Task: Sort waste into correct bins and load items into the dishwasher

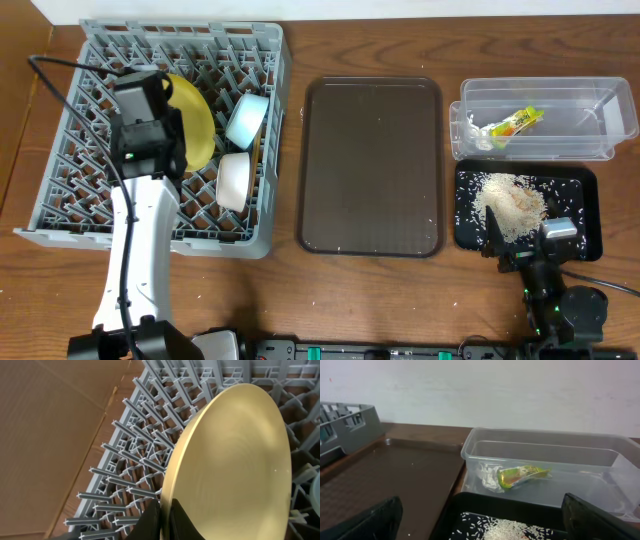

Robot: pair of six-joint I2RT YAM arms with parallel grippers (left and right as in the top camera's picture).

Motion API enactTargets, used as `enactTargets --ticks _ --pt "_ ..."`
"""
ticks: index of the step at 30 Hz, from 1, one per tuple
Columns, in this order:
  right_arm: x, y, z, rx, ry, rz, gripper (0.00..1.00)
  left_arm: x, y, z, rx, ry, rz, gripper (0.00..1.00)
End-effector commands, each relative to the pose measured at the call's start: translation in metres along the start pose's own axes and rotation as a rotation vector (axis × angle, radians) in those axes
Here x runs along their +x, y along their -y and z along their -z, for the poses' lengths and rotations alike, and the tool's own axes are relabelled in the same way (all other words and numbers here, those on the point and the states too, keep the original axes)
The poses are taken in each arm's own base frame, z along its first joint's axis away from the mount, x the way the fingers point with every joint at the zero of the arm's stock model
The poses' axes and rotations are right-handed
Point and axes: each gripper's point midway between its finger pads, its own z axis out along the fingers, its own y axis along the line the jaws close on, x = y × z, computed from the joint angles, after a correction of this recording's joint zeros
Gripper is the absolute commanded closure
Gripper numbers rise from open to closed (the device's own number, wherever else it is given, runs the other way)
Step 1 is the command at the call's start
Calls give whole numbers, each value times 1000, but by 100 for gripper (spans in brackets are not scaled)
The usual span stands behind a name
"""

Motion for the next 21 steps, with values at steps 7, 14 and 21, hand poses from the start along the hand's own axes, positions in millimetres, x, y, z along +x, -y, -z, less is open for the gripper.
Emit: enactTargets --ticks 7,14,21 --pt "0 1 0 3 1 6 1 18 72 31 106 -58 -109 58" --pt "0 1 0 3 1 6 1 28 99 72 244 -79 -7 43" --pt "0 1 0 3 1 6 1 29 175 199 933 -29 20 40"
